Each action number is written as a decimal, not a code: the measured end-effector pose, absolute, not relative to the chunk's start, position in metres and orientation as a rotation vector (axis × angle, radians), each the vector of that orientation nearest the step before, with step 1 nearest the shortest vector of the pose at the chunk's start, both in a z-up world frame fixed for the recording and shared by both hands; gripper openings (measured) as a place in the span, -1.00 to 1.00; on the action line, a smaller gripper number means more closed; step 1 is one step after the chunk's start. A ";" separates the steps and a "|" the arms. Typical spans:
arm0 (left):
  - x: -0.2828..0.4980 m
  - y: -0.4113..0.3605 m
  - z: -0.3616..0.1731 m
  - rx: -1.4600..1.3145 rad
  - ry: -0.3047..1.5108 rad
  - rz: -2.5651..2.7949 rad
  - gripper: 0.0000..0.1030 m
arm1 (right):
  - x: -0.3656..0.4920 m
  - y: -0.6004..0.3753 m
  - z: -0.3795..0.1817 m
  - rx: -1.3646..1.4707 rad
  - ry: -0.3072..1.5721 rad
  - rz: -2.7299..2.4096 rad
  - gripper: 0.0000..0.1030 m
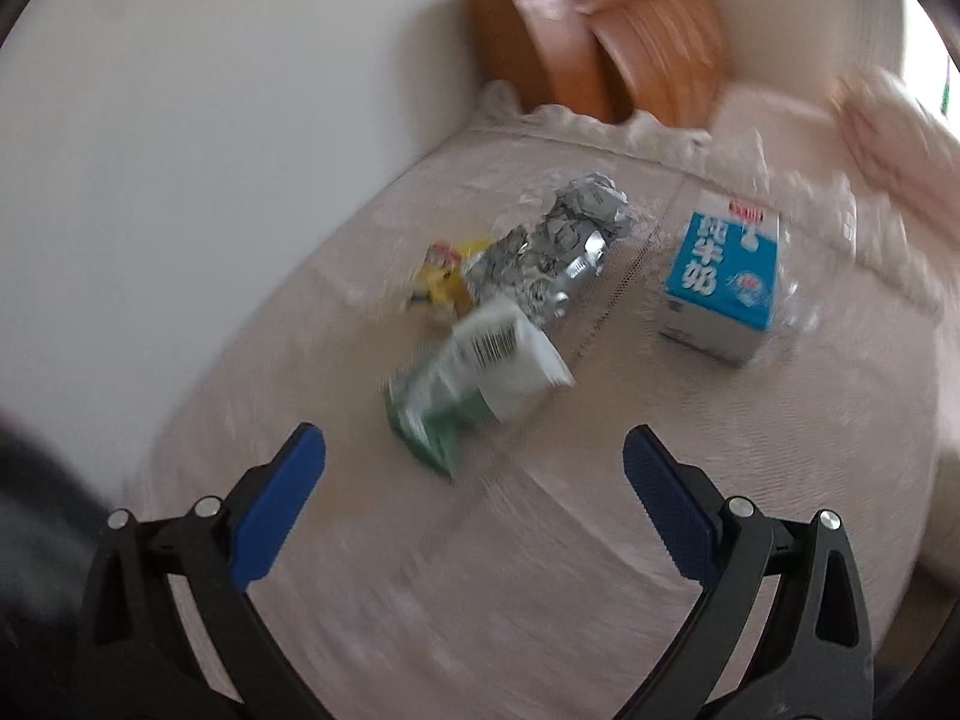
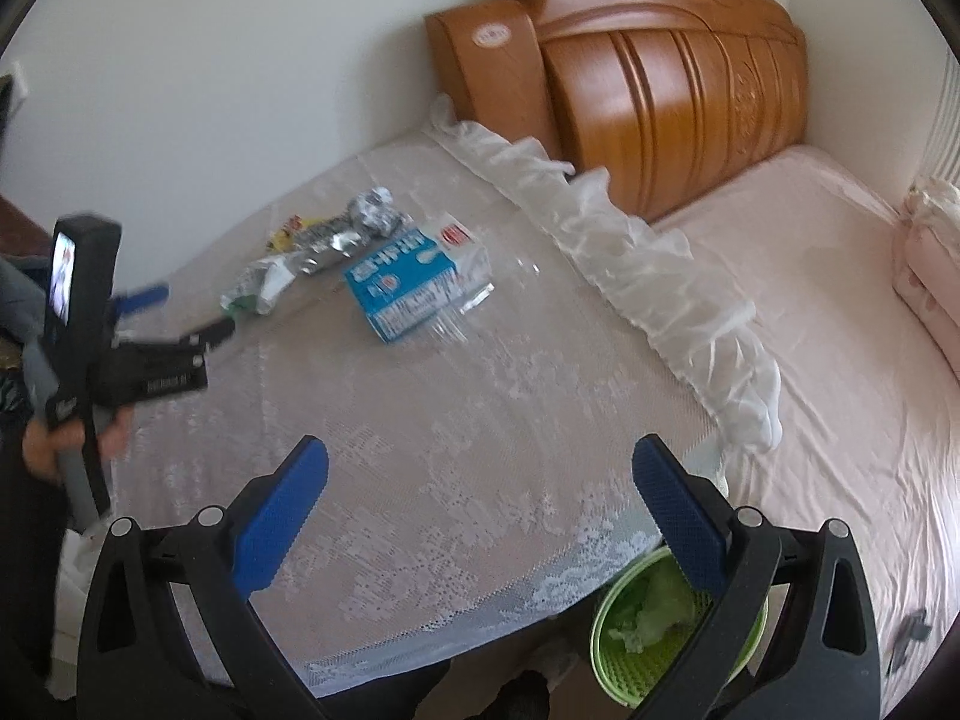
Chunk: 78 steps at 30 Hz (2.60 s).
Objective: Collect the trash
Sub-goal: 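Move both tools back over the remaining trash on the bed, then grasp the green-white snack bag with the left tool while the right tool grasps the clear bottle, then carry the snack bag and bottle to the wastebasket and release them inside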
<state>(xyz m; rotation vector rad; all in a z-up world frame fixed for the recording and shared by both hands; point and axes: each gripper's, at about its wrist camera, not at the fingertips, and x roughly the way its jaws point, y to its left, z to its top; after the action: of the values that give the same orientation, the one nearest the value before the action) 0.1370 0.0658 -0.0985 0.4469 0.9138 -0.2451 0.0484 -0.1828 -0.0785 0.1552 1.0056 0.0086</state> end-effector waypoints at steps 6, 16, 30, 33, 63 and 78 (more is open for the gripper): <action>0.178 0.070 -0.114 0.611 0.942 -0.496 0.85 | 0.050 -0.177 -0.093 0.172 1.070 -0.061 0.96; 0.202 0.058 -0.153 0.701 0.973 -0.652 0.39 | 0.048 -0.163 -0.101 0.233 1.118 -0.154 0.96; 0.184 0.082 -0.143 0.370 1.002 -0.509 0.08 | 0.097 -0.158 -0.109 0.313 1.088 -0.183 0.96; 0.173 0.086 -0.137 0.287 1.008 -0.476 0.08 | 0.118 -0.159 -0.112 0.329 1.064 -0.204 0.95; 0.086 0.073 -0.099 0.154 0.991 -0.400 0.08 | 0.206 -0.179 -0.174 0.327 1.015 -0.374 0.34; 0.017 0.054 -0.067 0.108 0.975 -0.334 0.08 | 0.069 -0.173 -0.108 0.315 0.951 0.025 0.35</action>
<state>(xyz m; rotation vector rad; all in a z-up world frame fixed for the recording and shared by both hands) 0.0172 0.0542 -0.0672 0.1076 0.9751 -0.3337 0.0688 -0.1727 -0.1075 0.3155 0.9507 0.0248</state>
